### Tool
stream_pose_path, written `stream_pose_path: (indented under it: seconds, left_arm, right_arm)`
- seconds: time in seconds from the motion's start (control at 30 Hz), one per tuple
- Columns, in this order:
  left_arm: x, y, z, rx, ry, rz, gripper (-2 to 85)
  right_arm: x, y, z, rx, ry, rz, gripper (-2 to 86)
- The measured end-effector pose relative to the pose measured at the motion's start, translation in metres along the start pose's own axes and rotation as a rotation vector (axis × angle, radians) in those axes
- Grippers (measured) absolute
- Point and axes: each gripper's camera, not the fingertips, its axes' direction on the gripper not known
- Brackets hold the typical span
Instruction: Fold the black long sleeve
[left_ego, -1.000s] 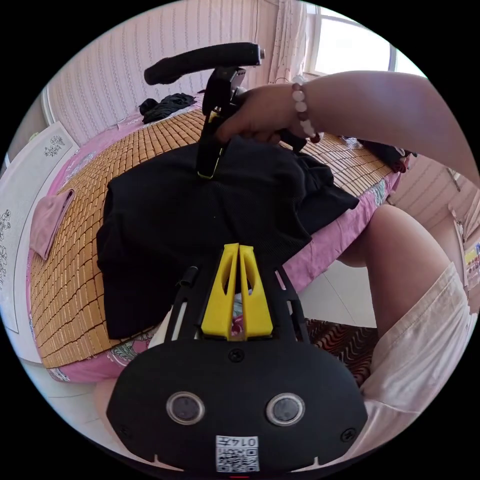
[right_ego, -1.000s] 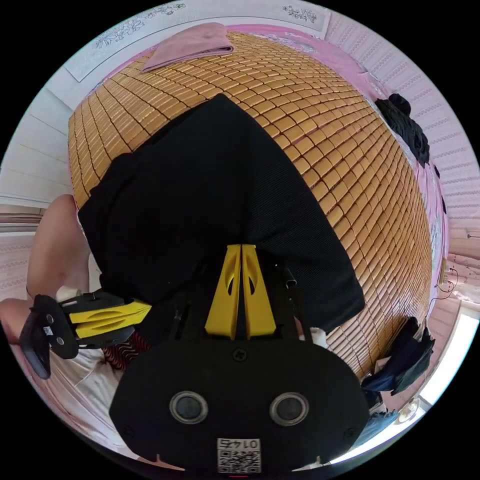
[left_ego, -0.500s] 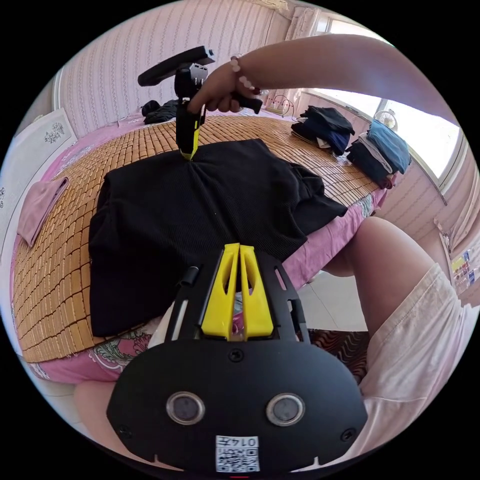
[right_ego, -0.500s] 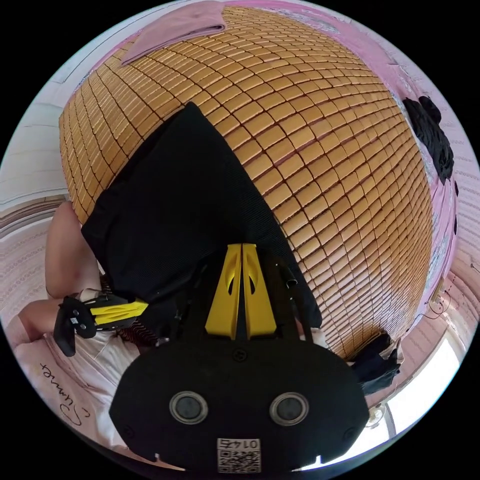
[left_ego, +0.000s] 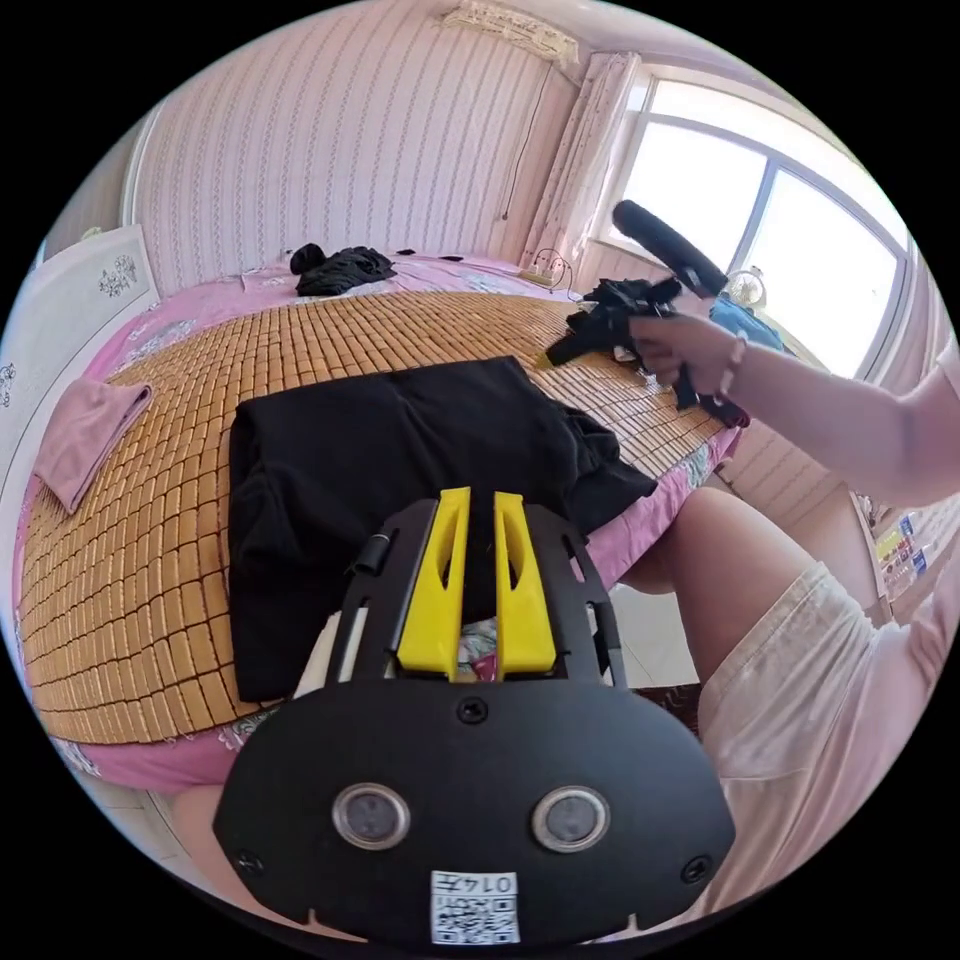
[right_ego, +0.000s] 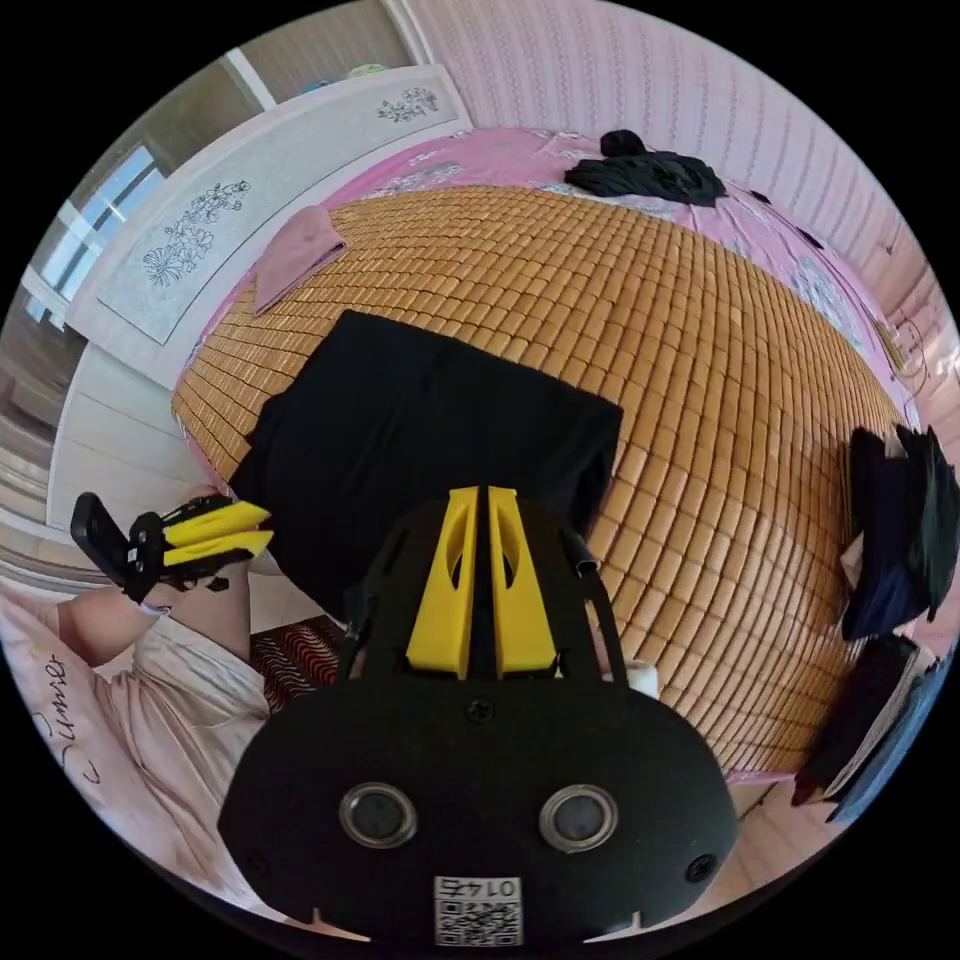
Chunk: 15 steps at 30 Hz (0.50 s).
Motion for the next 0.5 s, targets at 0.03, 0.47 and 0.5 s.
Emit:
stream_pose_path:
  seconds: [0.03, 0.47, 0.5]
  left_arm:
    - [0.002, -0.002, 0.000, 0.011, 0.013, 0.008, 6.9]
    - [0.090, -0.043, 0.055, -0.223, 0.136, 0.427, 17.4]
    - [0.093, -0.048, 0.059, -0.231, 0.129, 0.435, 18.1]
  right_arm:
    - [0.013, 0.029, -0.008, -0.023, -0.009, 0.056, 5.6]
    - [0.092, 0.108, -0.084, -0.072, -0.333, 0.288, 2.6]
    - [0.092, 0.109, -0.090, -0.063, -0.338, 0.279, 2.3]
